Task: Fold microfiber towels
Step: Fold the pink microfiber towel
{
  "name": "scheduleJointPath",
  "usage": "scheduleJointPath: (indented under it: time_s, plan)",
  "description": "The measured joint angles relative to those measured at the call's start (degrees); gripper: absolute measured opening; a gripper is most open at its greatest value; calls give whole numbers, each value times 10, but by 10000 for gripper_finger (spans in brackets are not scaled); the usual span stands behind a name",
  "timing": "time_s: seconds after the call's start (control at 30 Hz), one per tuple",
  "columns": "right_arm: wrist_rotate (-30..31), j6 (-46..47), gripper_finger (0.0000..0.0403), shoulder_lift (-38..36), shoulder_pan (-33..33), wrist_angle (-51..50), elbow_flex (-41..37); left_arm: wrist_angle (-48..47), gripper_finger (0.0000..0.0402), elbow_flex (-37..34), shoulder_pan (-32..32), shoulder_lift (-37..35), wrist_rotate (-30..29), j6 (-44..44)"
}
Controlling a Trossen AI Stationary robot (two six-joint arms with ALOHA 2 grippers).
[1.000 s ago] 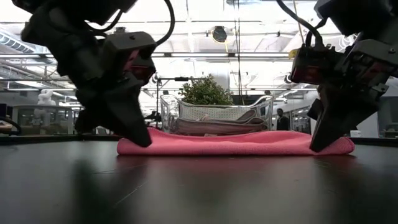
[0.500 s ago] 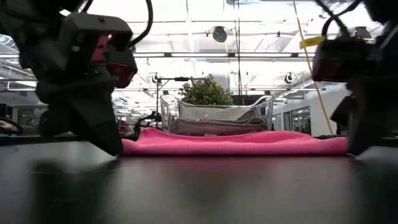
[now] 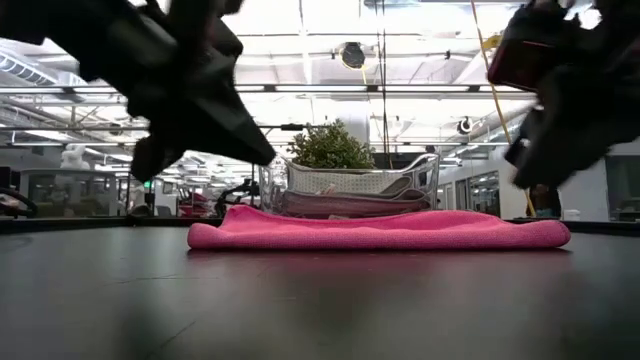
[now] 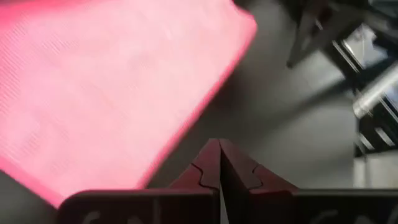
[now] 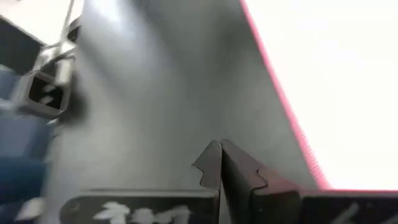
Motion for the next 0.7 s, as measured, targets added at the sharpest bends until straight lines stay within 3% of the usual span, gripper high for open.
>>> scheduleJointPath:
  time_s: [0.2, 0.7]
  plan:
    - [73, -81, 0, -1, -40, -13, 0, -31, 2, 0, 36, 0, -33, 15]
    - [73, -127, 0, 0, -112, -53, 0, -93, 1, -1, 57, 17, -24, 1]
